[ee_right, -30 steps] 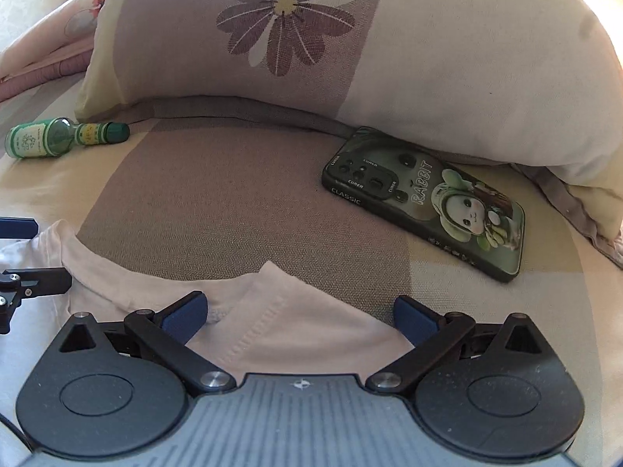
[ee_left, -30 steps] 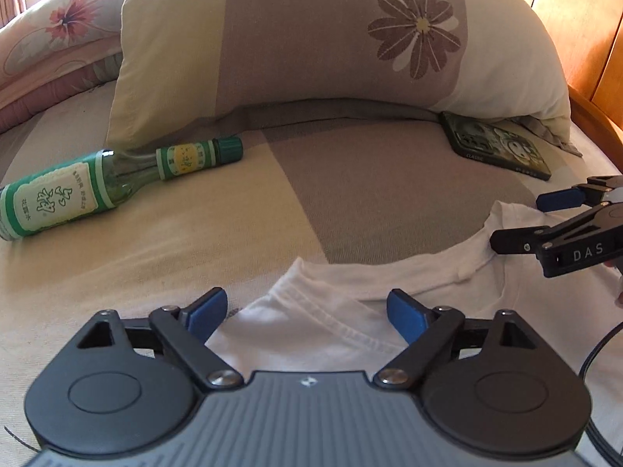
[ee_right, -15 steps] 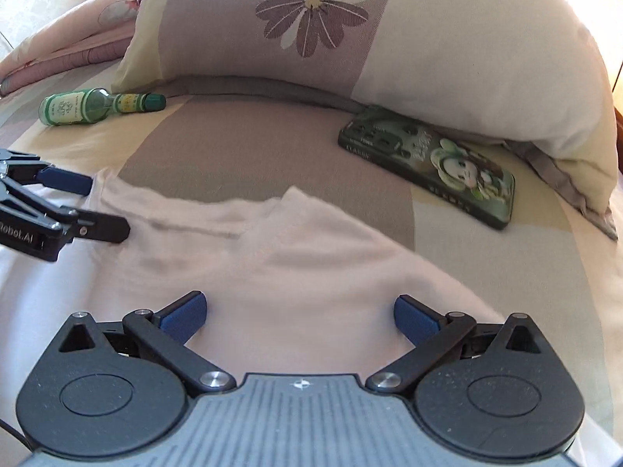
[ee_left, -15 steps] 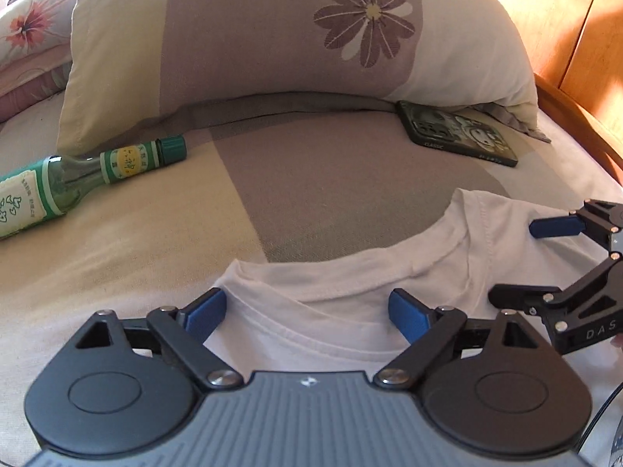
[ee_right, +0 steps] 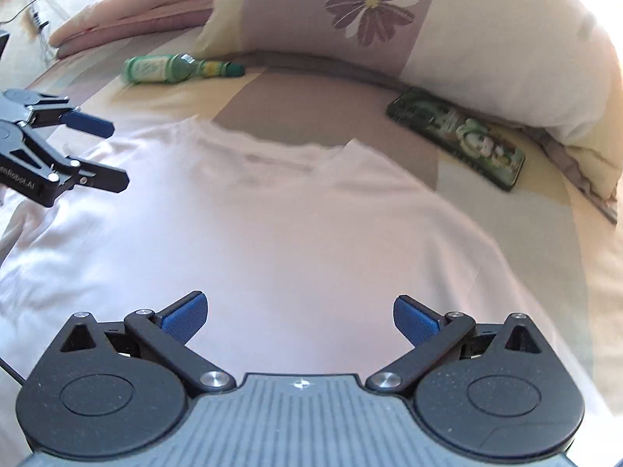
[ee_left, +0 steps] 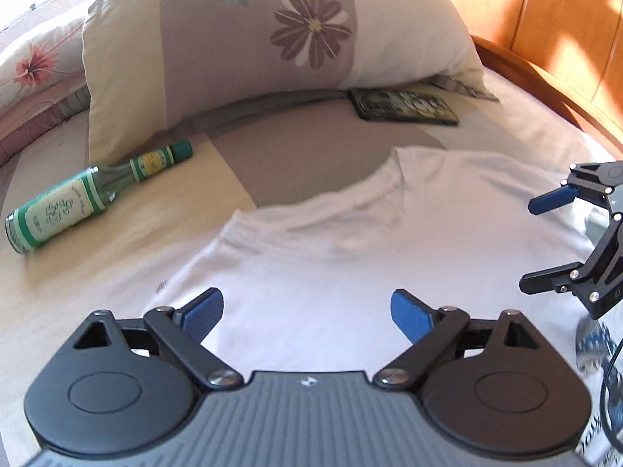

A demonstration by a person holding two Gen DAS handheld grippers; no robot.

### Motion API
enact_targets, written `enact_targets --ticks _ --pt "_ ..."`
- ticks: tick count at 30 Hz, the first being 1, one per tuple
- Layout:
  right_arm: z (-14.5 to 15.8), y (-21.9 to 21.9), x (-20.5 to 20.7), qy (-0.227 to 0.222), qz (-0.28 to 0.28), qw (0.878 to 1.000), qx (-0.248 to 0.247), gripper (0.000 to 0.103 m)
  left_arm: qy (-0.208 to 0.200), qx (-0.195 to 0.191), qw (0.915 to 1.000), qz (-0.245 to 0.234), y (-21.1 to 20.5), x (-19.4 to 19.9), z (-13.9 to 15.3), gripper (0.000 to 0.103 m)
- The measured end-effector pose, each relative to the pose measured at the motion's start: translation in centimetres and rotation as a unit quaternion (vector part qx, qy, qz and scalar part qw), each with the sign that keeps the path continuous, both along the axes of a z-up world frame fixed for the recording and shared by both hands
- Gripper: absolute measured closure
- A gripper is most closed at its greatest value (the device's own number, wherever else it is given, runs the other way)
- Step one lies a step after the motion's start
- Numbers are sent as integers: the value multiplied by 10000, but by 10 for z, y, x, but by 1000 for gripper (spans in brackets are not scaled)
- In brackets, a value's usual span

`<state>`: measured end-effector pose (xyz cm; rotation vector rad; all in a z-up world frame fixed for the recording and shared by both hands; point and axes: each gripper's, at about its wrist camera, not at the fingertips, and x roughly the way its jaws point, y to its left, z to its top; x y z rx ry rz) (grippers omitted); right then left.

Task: Fold clothes

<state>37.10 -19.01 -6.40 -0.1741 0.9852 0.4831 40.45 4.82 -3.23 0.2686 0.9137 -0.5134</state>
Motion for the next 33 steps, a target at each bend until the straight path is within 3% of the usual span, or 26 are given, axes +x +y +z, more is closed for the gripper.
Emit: enact_targets --ticks 3,5,8,12,15,17,21,25,28,33 --pt "-15 7 -34 144 491 9980 -365 0 146 201 9982 -544 -5 -42 -12 11" --pt "-21 3 -49 -216 535 9976 -378 0 251 329 9954 -869 -7 -69 -19 11" --pt "-22 -2 -56 -425 507 9975 -244 0 520 400 9952 -730 8 -86 -33 8" --pt "-21 -8 -58 -453 666 9965 -203 0 869 380 9955 66 49 -94 -30 8" --pt "-22 -15 -63 -634 842 9944 -116 0 1087 586 9919 300 66 -107 -25 9" --pt "-23 -16 -66 -743 888 9932 -91 0 1008 696 9922 247 63 -114 -16 11" --pt "-15 -8 -64 -543 939 9941 -95 0 657 441 9960 -420 33 -131 -2 10" --pt "-9 1 -78 -384 1357 9900 51 0 777 479 9922 -853 14 -145 -24 10" --pt "-14 -5 -100 -299 1647 9858 -105 0 721 429 9930 -830 27 -155 -29 8" --pt "-13 -32 -139 -274 1674 9848 -384 0 1207 663 9896 -407 65 -172 -23 5"
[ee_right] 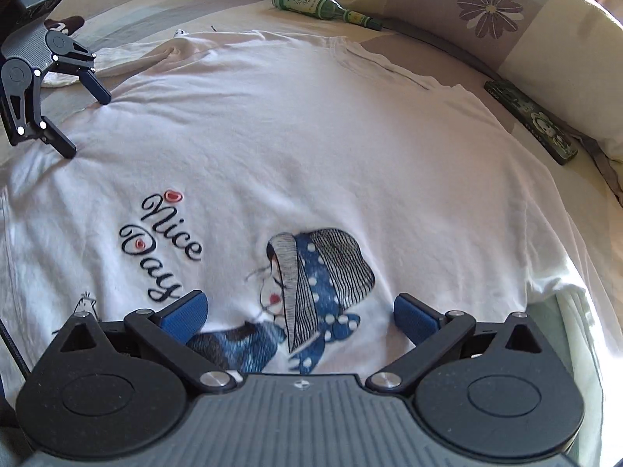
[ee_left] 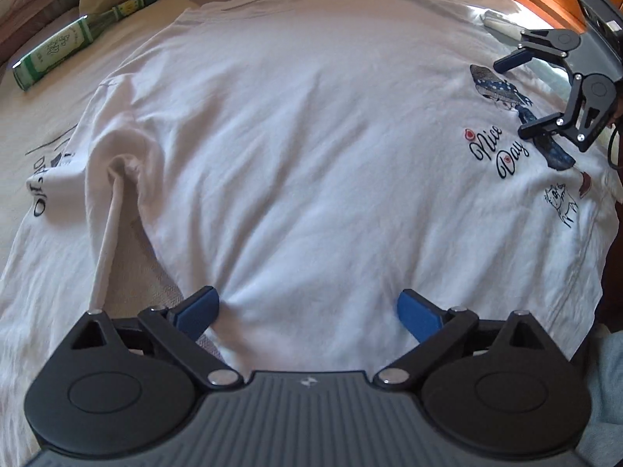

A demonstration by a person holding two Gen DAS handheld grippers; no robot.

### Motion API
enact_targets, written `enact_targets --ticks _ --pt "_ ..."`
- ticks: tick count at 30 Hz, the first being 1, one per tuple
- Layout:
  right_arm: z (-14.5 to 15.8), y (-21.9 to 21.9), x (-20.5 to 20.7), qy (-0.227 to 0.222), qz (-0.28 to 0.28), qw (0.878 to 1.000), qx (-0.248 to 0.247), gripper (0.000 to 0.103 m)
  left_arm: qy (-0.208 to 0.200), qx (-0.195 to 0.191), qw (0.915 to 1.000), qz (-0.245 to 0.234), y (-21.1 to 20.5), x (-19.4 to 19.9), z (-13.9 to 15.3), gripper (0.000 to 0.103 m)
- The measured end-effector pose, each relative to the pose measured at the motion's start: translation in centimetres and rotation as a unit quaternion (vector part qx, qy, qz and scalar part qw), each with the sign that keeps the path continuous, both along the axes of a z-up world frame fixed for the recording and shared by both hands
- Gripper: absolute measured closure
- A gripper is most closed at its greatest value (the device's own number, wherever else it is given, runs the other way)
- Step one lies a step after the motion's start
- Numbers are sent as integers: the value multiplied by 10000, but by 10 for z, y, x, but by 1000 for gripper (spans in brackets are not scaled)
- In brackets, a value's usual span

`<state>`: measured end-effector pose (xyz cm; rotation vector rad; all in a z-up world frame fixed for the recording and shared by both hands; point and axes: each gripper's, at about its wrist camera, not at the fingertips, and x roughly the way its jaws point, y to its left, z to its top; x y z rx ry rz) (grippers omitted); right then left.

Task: Fold clothes

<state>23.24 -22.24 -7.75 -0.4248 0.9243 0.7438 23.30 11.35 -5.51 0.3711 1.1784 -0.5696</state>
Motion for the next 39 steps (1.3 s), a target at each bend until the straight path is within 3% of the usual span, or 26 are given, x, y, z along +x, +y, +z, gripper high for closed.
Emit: enact_targets --ticks 2,5,7,11,12,15,20,22,25,28,31,33,36,39 --pt "5 -3 -10 53 11 9999 -94 0 180 444 9988 -134 -3 -6 3 8" --pt "12 -7 -25 112 55 9997 -215 0 -181 337 9983 -437 -16 -15 17 9" --pt "16 4 -37 -91 434 9990 -30 0 -409 222 9957 -807 -30 -20 20 9" --pt "3 29 -53 134 1241 9922 17 0 -346 131 9853 -1669 -56 -36 8 9" --pt "-1 31 -58 190 1386 9902 13 0 -225 186 9848 -1712 -55 -40 4 9" --pt "-4 10 -70 194 1324 9909 117 0 228 265 9921 -1206 -26 -46 -4 7" --pt "0 -15 -78 421 1013 9938 -200 0 588 686 9919 -892 8 -59 4 9" --pt "4 -9 -77 464 1014 9931 -374 0 292 551 9941 -885 4 -59 16 8" --pt "12 1 -79 238 1147 9931 -46 0 -16 308 9917 -1247 -16 -58 18 8" --pt "2 20 -79 375 1475 9883 -36 0 128 199 9856 -1676 -33 -65 5 8" --pt "-5 8 -85 292 1559 9873 117 0 222 311 9808 -1914 -33 -83 -3 7" --pt "-5 -5 -90 292 1519 9879 59 0 464 412 9816 -1806 -17 -97 -2 6" --pt "-4 -14 -97 358 1444 9887 -194 0 695 664 9753 -1989 -4 -118 4 7" --pt "1 -5 -98 349 1458 9880 -377 0 470 398 9761 -2083 -11 -120 22 8"
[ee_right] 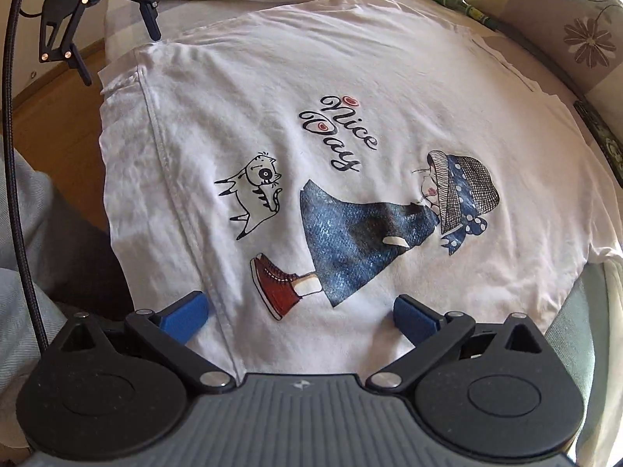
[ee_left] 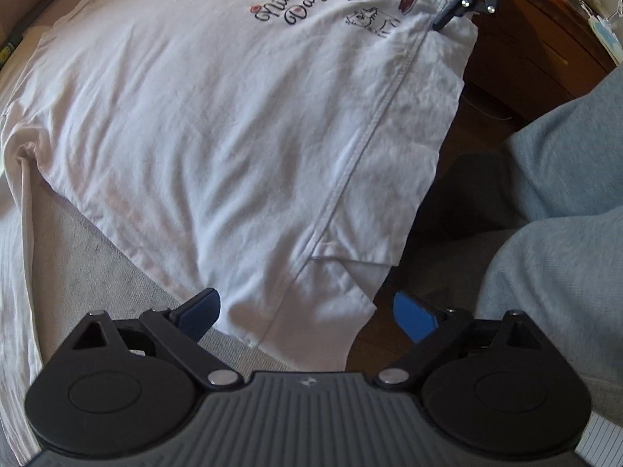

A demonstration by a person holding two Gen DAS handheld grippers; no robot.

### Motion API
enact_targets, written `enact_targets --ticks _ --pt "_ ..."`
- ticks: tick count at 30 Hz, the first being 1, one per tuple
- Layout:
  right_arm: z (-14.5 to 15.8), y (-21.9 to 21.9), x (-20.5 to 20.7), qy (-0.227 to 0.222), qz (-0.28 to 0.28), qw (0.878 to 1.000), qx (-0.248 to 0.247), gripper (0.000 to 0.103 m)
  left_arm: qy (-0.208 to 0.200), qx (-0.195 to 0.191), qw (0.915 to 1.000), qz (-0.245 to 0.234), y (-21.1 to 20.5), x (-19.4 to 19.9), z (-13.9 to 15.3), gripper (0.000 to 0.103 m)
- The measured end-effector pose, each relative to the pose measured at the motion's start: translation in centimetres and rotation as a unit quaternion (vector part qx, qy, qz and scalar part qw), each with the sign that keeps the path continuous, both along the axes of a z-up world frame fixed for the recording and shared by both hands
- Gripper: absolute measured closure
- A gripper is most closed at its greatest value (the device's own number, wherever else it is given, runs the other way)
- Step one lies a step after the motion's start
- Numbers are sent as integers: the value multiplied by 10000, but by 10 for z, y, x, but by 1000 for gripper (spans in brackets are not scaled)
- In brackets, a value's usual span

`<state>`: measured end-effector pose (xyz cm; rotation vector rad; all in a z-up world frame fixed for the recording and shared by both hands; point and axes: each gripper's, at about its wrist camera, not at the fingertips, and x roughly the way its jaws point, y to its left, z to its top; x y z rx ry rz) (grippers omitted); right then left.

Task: Fold clothes

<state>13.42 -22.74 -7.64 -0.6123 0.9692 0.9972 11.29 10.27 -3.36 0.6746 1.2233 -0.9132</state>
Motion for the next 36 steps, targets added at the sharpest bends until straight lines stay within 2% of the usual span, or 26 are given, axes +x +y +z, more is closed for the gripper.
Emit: enact_targets --ticks 3,5,8,13,16,20,23,27,29,31,33,36 --pt "3 11 -1 -36 26 9996 266 0 -17 -216 9995 -219 -21 3 -5 7" --pt "-3 18 1 40 -2 9998 177 0 78 -54 9998 -153 -32 0 -21 7" --pt "-3 4 -3 117 -112 9997 195 0 17 56 9991 -420 -19 -18 -26 5" --pt "-1 -21 -15 130 -25 9996 -240 0 64 383 9975 -582 3 -23 -17 6" --pt "12 -18 -12 -15 -184 9998 -104 0 -287 258 9983 -439 0 -5 -3 6" --pt "8 -2 3 -306 -500 9982 123 0 -1015 -124 9925 -664 -25 26 9 6" --pt "-7 -4 17 -110 -988 9948 209 0 -1247 -301 9910 -387 -50 60 4 6" --pt "-9 -25 2 -138 -1334 9907 214 0 -1345 -50 9908 -139 -51 80 -21 4" --pt "-6 -37 -8 -3 -1488 9888 68 0 -1250 -228 9919 61 -37 81 -21 3" --pt "0 -41 -14 29 -1555 9878 -100 0 -1061 -67 9940 253 -38 85 -18 3" --pt "8 -41 -18 -27 -1574 9872 -259 0 -1093 26 9936 268 -41 87 -11 5" --pt "21 -34 -8 -384 -2117 9765 122 0 -1351 -158 9899 395 -50 99 3 5"
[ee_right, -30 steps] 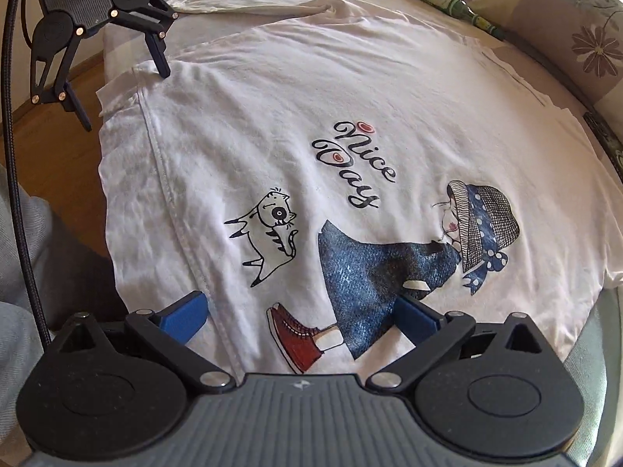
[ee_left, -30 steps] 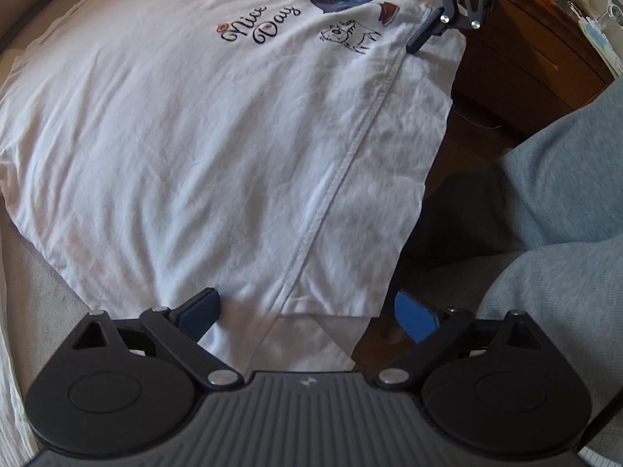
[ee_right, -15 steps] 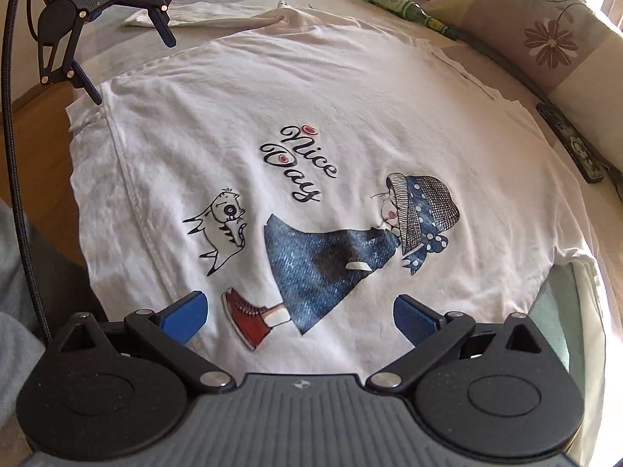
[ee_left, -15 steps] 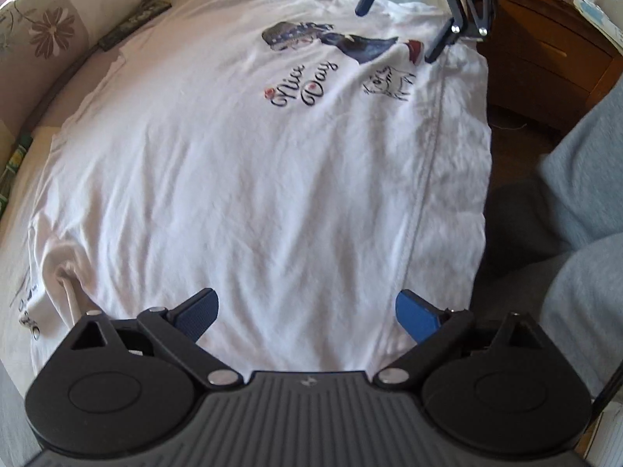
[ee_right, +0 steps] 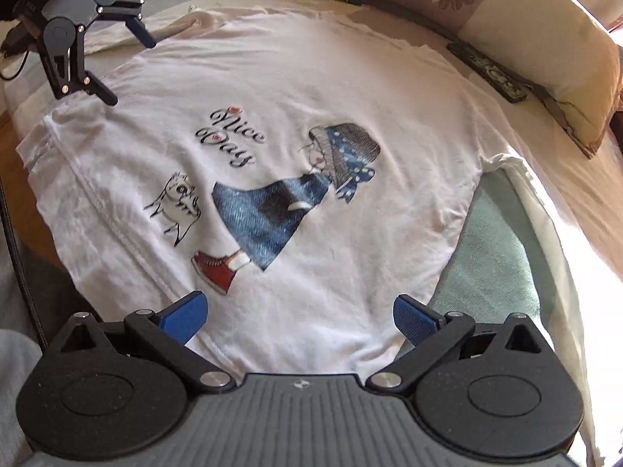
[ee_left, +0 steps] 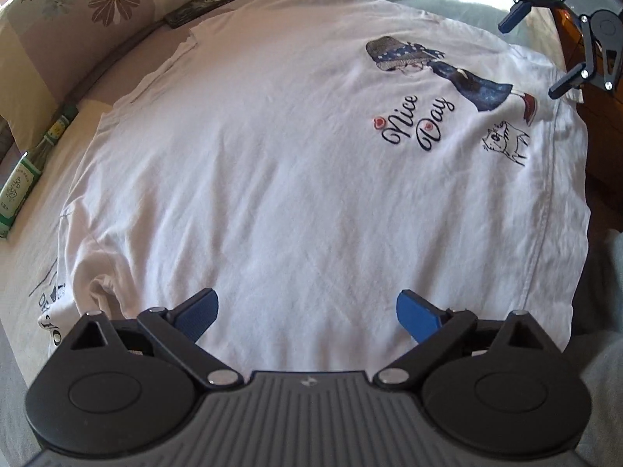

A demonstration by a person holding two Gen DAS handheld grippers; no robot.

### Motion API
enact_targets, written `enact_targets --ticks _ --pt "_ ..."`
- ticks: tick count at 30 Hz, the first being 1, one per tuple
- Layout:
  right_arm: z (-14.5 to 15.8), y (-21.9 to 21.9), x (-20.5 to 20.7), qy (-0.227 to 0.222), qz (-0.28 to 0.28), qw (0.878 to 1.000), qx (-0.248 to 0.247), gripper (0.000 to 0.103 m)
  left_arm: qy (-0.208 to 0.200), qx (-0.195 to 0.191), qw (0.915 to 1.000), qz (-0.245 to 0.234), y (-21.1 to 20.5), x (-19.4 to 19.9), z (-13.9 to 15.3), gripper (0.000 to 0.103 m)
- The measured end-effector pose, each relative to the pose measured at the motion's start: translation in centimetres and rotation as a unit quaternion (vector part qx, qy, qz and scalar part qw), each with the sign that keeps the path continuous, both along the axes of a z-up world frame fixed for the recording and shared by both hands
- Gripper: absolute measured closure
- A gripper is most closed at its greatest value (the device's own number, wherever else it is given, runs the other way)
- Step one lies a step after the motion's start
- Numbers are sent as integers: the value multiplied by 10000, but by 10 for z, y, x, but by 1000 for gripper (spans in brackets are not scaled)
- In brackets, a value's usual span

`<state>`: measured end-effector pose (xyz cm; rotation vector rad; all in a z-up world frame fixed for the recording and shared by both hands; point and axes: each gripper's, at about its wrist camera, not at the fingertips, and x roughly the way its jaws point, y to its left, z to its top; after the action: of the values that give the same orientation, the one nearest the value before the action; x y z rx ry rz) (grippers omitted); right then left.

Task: Fold clothes

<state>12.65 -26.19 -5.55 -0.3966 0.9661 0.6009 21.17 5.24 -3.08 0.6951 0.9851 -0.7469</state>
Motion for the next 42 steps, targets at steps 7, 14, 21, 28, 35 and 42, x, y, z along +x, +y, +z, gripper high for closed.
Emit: enact_targets --ticks 7,14,21,28,35,42 --pt "-25 42 38 -187 -1325 9896 520 0 -389 -364 9985 76 -48 45 -2 5" --pt "-29 27 -20 -86 -1516 9879 306 0 -263 -80 9989 -386 -50 44 -30 3" --pt "-8 58 -5 -183 -1439 9881 511 0 -265 -39 9992 -288 -64 50 -24 4" --pt "-33 93 -12 -247 -1769 9824 553 0 -232 -35 9989 -412 -73 55 -26 3" --pt "-20 73 -39 506 -1274 9900 325 0 -200 -169 9996 -69 -63 53 -24 3" --pt "-20 74 49 -278 -1892 9803 502 0 -531 -532 9960 477 -72 79 -15 4"
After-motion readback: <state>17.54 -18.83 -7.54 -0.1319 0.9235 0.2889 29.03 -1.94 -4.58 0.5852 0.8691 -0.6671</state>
